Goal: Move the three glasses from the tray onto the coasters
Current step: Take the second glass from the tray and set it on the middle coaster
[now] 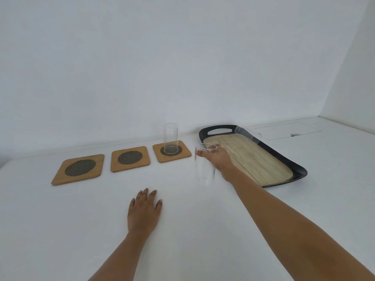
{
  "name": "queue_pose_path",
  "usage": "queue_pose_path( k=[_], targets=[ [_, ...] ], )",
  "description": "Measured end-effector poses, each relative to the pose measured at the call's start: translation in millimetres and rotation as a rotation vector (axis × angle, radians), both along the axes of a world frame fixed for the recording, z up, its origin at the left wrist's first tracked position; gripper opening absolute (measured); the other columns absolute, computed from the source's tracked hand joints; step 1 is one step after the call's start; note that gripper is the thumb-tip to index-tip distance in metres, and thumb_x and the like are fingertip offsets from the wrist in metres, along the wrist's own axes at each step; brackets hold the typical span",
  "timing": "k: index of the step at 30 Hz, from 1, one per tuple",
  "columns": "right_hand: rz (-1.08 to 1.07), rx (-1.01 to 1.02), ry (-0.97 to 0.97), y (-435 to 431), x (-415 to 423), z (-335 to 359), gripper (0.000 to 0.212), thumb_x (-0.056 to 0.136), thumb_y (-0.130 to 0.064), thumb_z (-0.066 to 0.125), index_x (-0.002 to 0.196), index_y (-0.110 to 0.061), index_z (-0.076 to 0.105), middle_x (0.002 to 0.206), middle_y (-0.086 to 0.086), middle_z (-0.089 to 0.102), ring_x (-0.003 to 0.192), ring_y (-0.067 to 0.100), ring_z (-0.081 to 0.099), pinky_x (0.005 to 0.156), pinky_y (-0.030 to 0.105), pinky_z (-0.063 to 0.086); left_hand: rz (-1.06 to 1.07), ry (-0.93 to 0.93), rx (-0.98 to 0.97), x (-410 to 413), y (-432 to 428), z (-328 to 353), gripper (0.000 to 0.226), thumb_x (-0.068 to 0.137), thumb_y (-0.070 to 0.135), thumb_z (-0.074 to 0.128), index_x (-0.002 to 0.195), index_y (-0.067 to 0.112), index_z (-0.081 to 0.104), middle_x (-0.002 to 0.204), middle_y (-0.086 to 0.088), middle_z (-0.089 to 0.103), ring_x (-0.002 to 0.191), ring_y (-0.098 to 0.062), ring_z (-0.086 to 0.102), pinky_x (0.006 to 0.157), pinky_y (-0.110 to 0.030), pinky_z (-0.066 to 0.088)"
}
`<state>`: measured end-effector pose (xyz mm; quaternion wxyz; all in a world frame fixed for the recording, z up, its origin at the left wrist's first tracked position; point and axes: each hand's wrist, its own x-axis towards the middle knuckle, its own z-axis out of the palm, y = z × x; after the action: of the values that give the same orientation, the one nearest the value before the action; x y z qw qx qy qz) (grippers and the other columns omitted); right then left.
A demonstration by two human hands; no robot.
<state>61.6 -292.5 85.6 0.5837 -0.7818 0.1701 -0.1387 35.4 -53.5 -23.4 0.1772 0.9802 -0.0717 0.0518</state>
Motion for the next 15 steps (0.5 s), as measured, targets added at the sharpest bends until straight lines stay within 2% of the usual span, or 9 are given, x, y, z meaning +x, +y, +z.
queue_pose_path(
  k=[2, 4, 6, 9, 10, 13, 15],
  targets=[
    [0.023, 0.056, 0.02, 8.4, 0.5, 3.0, 0.079, 0.067, -0.04, 0.078, 0.133, -0.02, 0.04, 0.128, 0.003, 0.049, 0.113, 0.023, 0.053, 0.079, 0.03, 0.048, 0.024, -0.004, -0.003, -1.9, 9.1, -0.6, 0.05, 0.097, 0.043, 0.032, 0.145, 0.026, 0.029, 0.157, 0.0, 0.024, 0.146, -0.015, 0.017, 0.12, -0.034, 0.014],
    [0.069, 0.12, 0.057, 16.9, -0.2, 5.4, 0.081, 0.07, -0.038, 0.077, 0.137, -0.024, 0.035, 0.127, 0.002, 0.045, 0.108, 0.025, 0.057, 0.066, 0.028, 0.052, 0.044, -0.006, -0.003, -3.5, 18.0, -0.7, 0.05, 0.097, 0.042, 0.033, 0.144, 0.026, 0.03, 0.156, 0.0, 0.025, 0.146, -0.015, 0.018, 0.12, -0.034, 0.014],
    [0.115, 0.174, 0.089, 25.7, 0.2, 6.8, 0.068, 0.072, -0.036, 0.075, 0.13, -0.022, 0.043, 0.122, 0.003, 0.047, 0.093, 0.023, 0.06, 0.058, 0.026, 0.054, 0.062, -0.009, -0.007, -5.5, 26.4, -0.6, 0.05, 0.097, 0.042, 0.033, 0.144, 0.026, 0.03, 0.156, 0.001, 0.025, 0.146, -0.015, 0.018, 0.12, -0.034, 0.015],
    [0.119, 0.358, 0.099, 38.3, 2.9, 7.3, 0.044, 0.073, -0.034, 0.077, 0.104, -0.013, 0.053, 0.108, 0.008, 0.051, 0.076, 0.024, 0.061, 0.058, 0.03, 0.057, 0.084, -0.013, -0.009, -8.7, 37.9, 0.1, 0.049, 0.097, 0.042, 0.033, 0.144, 0.026, 0.03, 0.156, 0.002, 0.025, 0.145, -0.013, 0.018, 0.119, -0.034, 0.015],
    [0.11, 0.438, 0.103, 42.3, 3.8, 7.1, 0.044, 0.072, -0.036, 0.077, 0.101, -0.012, 0.053, 0.105, 0.01, 0.05, 0.072, 0.025, 0.062, 0.059, 0.03, 0.058, 0.093, -0.013, -0.008, -9.8, 41.6, 0.2, 0.05, 0.098, 0.041, 0.033, 0.144, 0.026, 0.03, 0.156, 0.002, 0.024, 0.146, -0.013, 0.018, 0.119, -0.034, 0.014],
    [0.1, 0.66, 0.132, 56.3, 7.3, 5.9, 0.056, 0.07, -0.046, 0.075, 0.108, -0.01, 0.054, 0.099, 0.01, 0.051, 0.066, 0.023, 0.062, 0.066, 0.028, 0.058, 0.127, -0.012, -0.004, -12.4, 54.7, 0.8, 0.05, 0.098, 0.042, 0.032, 0.145, 0.026, 0.029, 0.157, 0.002, 0.024, 0.146, -0.014, 0.017, 0.12, -0.034, 0.013],
    [0.106, 0.764, 0.171, 68.6, 9.3, 5.4, 0.055, 0.071, -0.051, 0.071, 0.107, -0.012, 0.056, 0.096, 0.008, 0.053, 0.064, 0.019, 0.059, 0.057, 0.023, 0.053, 0.154, -0.012, -0.007, -13.5, 64.1, 0.7, 0.05, 0.098, 0.042, 0.032, 0.145, 0.026, 0.029, 0.157, 0.002, 0.024, 0.146, -0.014, 0.017, 0.12, -0.034, 0.013]
  ],
)
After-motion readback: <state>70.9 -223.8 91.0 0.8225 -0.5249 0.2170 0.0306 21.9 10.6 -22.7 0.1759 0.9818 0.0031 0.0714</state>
